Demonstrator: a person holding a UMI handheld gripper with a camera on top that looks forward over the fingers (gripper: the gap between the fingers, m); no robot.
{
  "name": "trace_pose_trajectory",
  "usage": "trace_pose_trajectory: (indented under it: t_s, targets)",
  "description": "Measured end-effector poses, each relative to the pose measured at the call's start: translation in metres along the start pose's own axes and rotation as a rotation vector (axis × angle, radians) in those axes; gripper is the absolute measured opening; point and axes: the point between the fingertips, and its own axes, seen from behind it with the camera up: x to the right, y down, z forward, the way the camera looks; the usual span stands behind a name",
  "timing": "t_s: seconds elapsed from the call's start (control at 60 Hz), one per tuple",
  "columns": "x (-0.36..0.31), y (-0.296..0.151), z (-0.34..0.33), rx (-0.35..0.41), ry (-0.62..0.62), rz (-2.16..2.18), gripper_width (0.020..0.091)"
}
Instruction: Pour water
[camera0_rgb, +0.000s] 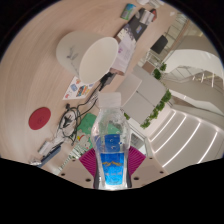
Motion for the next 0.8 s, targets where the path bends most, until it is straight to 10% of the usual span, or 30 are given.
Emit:
trace_pose_trajectory:
  t_s: [0.367,0.567,0.8]
  targets:
    - [0.003,-0.029,-0.002,0.044,-0.029,-0.12,0.0362]
    - [0.041,0.01,0.01,0.005,-0.055,0.782,0.0365]
    - [0.041,0.021,0.006,0.298,-0.174,1.935,0.0426]
